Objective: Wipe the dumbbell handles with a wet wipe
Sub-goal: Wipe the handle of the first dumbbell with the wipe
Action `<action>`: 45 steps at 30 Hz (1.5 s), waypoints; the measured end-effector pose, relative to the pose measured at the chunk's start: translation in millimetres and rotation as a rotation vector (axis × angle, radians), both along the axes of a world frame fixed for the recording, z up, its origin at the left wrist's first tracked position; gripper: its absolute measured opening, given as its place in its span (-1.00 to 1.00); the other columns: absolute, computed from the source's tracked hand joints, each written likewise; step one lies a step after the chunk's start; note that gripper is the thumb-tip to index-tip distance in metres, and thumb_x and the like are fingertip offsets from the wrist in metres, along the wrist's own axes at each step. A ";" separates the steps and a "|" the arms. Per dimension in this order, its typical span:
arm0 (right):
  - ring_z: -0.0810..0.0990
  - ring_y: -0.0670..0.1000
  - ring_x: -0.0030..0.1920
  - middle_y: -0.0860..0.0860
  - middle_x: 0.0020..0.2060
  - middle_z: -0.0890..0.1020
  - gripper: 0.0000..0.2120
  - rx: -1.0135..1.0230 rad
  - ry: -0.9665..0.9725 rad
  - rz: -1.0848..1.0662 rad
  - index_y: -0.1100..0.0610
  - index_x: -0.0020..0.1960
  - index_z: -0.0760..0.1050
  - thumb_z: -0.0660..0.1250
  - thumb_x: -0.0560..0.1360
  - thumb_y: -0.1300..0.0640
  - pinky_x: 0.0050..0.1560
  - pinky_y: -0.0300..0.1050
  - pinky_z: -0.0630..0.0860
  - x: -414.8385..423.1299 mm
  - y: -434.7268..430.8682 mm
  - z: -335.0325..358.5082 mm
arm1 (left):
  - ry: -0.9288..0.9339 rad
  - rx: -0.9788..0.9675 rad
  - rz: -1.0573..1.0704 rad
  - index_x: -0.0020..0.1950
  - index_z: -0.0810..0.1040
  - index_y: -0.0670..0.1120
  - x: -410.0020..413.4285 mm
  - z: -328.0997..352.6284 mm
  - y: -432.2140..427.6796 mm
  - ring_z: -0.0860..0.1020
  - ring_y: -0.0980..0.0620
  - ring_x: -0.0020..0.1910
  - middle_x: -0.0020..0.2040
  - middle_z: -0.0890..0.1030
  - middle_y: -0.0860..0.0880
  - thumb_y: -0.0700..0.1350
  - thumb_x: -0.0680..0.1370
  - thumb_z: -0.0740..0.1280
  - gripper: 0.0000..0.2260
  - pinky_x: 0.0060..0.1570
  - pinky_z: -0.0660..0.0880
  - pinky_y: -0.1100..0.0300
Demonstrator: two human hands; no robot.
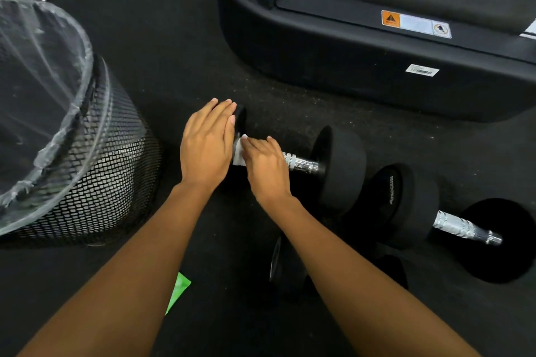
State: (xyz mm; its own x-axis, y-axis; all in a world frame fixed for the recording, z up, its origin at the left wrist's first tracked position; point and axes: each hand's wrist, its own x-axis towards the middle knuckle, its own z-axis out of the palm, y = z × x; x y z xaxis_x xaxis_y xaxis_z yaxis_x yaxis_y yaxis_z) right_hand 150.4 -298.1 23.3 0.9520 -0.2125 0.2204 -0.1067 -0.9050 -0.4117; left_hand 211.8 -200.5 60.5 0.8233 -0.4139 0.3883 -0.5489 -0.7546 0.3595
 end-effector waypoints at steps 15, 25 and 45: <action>0.63 0.12 0.01 0.18 -0.04 0.67 -0.72 0.034 -0.081 0.108 0.30 0.07 0.58 0.39 0.37 0.43 0.30 -0.06 0.31 -1.0 -9.9 0.8 | -0.023 -0.026 0.019 0.28 0.48 -0.15 1.1 -1.8 -1.2 0.37 0.01 0.35 0.27 0.53 -0.05 -0.09 0.63 0.04 -0.66 0.33 0.15 0.18; 0.60 0.12 0.07 0.17 0.03 0.65 -0.68 0.054 0.025 0.181 0.27 0.14 0.56 0.35 0.40 0.43 0.32 -0.09 0.25 -1.9 -18.6 8.3 | -0.040 -0.032 0.013 0.27 0.49 -0.15 1.7 -2.9 -0.8 0.38 0.00 0.34 0.26 0.53 -0.06 -0.09 0.63 0.04 -0.66 0.31 0.23 0.11; 0.54 0.08 0.18 0.15 0.15 0.60 -0.70 0.116 0.056 0.151 0.26 0.23 0.50 0.27 0.51 0.36 0.37 -0.12 0.16 -7.0 -19.8 12.3 | -0.063 -0.056 0.020 0.27 0.50 -0.15 0.4 -4.9 -0.3 0.39 0.01 0.33 0.25 0.54 -0.05 -0.10 0.63 0.05 -0.67 0.32 0.17 0.20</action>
State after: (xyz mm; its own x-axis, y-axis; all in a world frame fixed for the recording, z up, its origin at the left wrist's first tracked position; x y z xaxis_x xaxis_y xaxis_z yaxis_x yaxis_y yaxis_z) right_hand 143.4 -317.9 35.6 0.9850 -0.0876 0.1489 0.0010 -0.8591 -0.5119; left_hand 212.3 -200.7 55.6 0.8044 -0.3738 0.4617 -0.5567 -0.7456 0.3662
